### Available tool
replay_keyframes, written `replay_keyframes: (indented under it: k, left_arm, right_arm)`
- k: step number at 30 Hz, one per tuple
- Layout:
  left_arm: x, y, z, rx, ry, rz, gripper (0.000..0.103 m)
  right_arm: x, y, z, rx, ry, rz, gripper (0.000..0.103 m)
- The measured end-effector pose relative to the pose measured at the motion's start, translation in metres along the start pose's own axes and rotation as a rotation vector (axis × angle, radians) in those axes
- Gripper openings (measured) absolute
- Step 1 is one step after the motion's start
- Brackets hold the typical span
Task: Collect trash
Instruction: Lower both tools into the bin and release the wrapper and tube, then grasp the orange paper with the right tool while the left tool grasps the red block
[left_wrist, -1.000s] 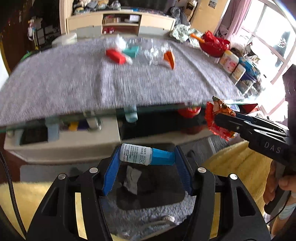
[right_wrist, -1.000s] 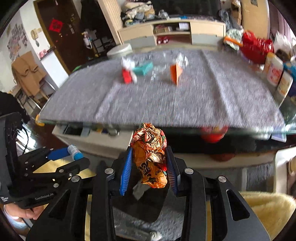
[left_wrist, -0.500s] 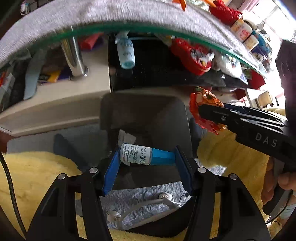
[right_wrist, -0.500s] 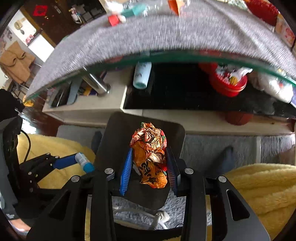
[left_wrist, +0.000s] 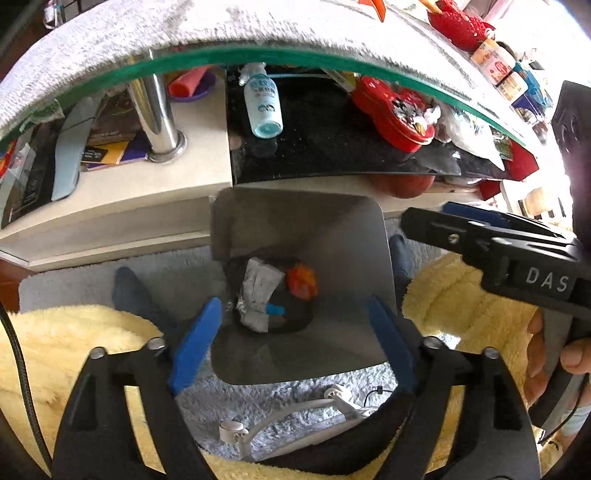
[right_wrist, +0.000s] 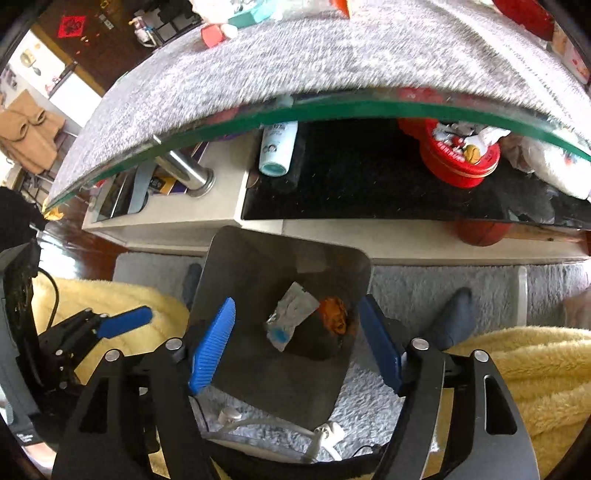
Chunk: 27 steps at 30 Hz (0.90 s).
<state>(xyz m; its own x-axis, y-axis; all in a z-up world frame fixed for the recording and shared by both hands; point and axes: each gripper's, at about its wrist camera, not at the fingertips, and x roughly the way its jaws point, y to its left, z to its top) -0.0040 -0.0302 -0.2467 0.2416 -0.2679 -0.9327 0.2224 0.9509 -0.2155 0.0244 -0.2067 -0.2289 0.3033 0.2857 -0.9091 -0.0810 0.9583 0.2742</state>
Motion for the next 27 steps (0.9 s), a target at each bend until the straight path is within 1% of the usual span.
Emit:
replay_keyframes:
  k: [2, 5, 10, 14, 21, 27]
  left_arm:
    - [-0.006, 0.002, 0.002, 0.0, -0.013, 0.007, 0.086]
    - [-0.021, 0.005, 0.009, 0.003, -0.052, 0.031, 0.089]
    - [-0.05, 0.009, 0.029, -0.001, -0.123, 0.043, 0.09]
    - [-0.067, 0.011, 0.047, 0.006, -0.167, 0.056, 0.09]
    - [-0.087, 0.019, 0.089, -0.004, -0.229, 0.081, 0.09]
    - [-0.089, 0.029, 0.129, -0.031, -0.256, 0.092, 0.09]
  right_arm:
    - [-0.009, -0.004, 0.004, 0.009, -0.027, -0.017, 0.089]
    - [-0.03, -0.012, 0.014, 0.023, -0.091, -0.046, 0.096]
    - [-0.068, -0.022, 0.037, 0.026, -0.19, -0.064, 0.098]
    - [-0.085, -0.025, 0.058, 0.021, -0.241, -0.08, 0.098]
    - [-0.093, -0.028, 0.093, 0.022, -0.288, -0.084, 0.098]
    - [-0.083, -0.023, 0.126, 0.012, -0.305, -0.083, 0.098]
